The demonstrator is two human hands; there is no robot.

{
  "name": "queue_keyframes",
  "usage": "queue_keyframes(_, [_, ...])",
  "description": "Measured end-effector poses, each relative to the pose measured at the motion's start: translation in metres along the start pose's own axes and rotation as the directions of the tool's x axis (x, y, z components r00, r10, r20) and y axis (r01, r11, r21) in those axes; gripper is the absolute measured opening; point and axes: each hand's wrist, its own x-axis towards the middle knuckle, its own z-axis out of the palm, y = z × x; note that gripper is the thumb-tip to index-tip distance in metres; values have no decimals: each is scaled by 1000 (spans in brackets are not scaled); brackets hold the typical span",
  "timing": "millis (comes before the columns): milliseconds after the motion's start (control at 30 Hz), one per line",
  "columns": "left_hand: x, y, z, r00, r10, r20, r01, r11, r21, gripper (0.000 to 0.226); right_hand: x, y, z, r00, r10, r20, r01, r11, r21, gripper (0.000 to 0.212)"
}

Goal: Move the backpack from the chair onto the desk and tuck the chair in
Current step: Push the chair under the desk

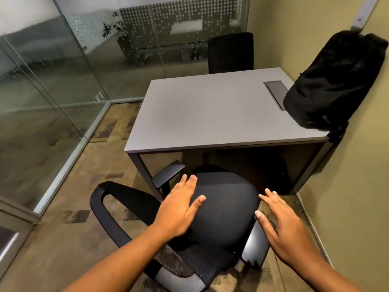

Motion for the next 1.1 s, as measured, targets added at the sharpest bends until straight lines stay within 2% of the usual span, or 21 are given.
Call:
queue_keyframes(200, [-64,-22,-15,994,-65,-85,62,997,-43,96,-34,-42,31,995,-59,84,55,997,48,53])
queue_keyframes(433, [-128,-61,-48,987,-96,-133,116,981,153,90,-66,-90,57,965,-184,186,175,983,61,56])
queue_keyframes(700, [-129,-124,-101,977,-138,-162,172,961,219,93,-78,-144,81,957,-111,267,118,993,-12,66])
queue_keyframes(800, [-116,-153,-111,987,-105,-121,130,967,222,95,-81,-164,98,958,-74,277,98,992,-74,76])
queue_keyframes(900, [-104,-180,-117,997,-55,-62,69,967,246,85,-86,-179,126,957,-32,288,86,980,-178,95])
queue_keyframes(1000, [-92,-203,-118,1000,8,-11,-5,961,276,79,-92,-194,147,958,62,280,32,947,-319,84])
queue_keyframes(1100, [-85,-223,-117,997,71,41,-80,961,265,83,-95,-205,161,980,119,158,-42,907,-419,87])
